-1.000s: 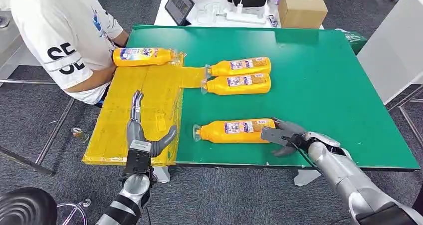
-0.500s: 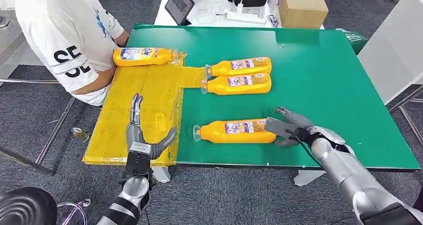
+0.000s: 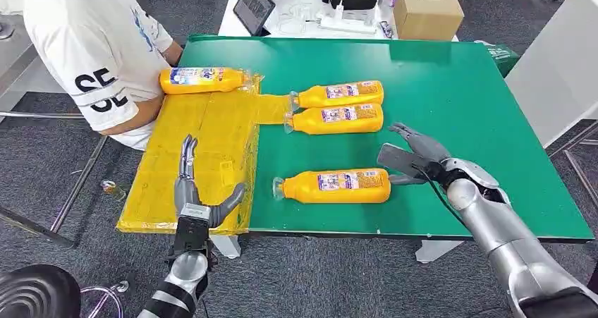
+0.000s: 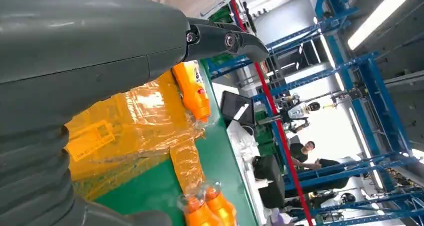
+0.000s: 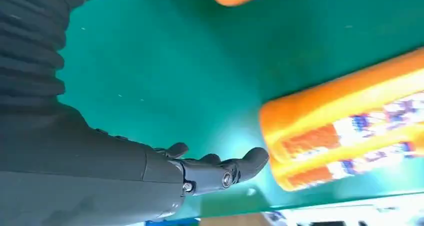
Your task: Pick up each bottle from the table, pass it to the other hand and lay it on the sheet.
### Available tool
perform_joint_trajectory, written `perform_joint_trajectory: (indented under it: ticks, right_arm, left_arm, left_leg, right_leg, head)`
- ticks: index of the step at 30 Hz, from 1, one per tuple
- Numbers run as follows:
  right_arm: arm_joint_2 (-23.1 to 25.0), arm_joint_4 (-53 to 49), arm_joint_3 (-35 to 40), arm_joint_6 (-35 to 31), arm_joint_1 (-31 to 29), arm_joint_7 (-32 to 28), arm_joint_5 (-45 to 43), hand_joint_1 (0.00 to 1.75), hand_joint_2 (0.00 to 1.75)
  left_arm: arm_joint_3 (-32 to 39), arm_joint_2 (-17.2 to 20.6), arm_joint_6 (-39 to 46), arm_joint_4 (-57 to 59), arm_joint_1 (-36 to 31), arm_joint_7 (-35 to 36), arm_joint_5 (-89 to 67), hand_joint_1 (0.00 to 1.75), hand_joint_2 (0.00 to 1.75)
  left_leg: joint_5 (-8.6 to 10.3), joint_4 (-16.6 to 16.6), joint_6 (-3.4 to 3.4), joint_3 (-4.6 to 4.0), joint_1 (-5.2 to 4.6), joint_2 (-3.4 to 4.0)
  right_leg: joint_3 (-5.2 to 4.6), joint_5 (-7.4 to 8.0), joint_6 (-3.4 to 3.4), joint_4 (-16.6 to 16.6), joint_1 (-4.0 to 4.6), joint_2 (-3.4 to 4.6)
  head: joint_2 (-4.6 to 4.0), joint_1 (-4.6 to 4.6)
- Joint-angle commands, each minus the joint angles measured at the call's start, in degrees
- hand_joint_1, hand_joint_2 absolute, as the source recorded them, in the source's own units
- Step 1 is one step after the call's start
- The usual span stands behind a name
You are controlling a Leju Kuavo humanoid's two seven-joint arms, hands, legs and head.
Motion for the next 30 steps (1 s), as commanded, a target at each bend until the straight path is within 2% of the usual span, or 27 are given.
perform_joint_trajectory:
  ticks: [1,3,6,15,30]
  right_arm:
    - [2.8,3.8,3.5,5.4,-4.0,-2.0,-1.2,0.00,1.75]
    - [4.1,6.2,4.2,5.7,-5.0,-2.4,-1.5,0.00,1.75]
    - [6.9,10.6,5.4,5.6,-7.2,-3.8,-2.3,0.00,1.75]
    - [7.4,10.9,5.5,5.6,-7.5,-4.0,-2.6,0.00,1.75]
    - [17.1,20.9,11.0,5.0,-9.3,-7.0,-2.8,0.00,1.75]
  left_arm:
    - [1.5,-0.5,-1.6,3.9,-1.9,0.3,-0.9,0.00,1.75]
    - [1.4,-0.7,-1.9,4.7,-2.5,0.3,-0.8,0.00,1.75]
    - [0.8,-0.8,-1.9,5.5,-3.3,0.3,-0.6,0.00,1.75]
    - [0.7,-0.7,-2.2,5.5,-3.3,0.3,-0.6,0.00,1.75]
    - [-0.1,-1.9,-2.5,8.5,-5.5,0.3,-0.2,0.00,1.75]
  left_leg:
    - [-0.07,0.0,0.06,0.19,0.01,0.24]
    - [-0.14,0.0,0.10,0.39,0.02,0.39]
    - [-0.06,0.0,0.04,0.18,0.02,0.28]
    - [-0.06,0.0,0.06,0.19,0.00,0.19]
    - [-0.07,0.0,0.06,0.23,0.03,0.27]
  right_leg:
    - [0.13,0.00,-0.16,0.0,0.05,0.16]
    - [0.30,-0.01,-0.26,-0.1,0.08,0.25]
    - [0.10,0.03,-0.15,0.0,0.05,0.20]
    - [0.14,-0.01,-0.15,0.0,0.04,0.10]
    - [0.16,-0.01,-0.16,0.0,0.08,0.17]
  head:
    - [0.00,0.00]
    - [0.00,0.00]
    - [0.00,0.00]
    - [-0.02,0.00]
    - [0.00,0.00]
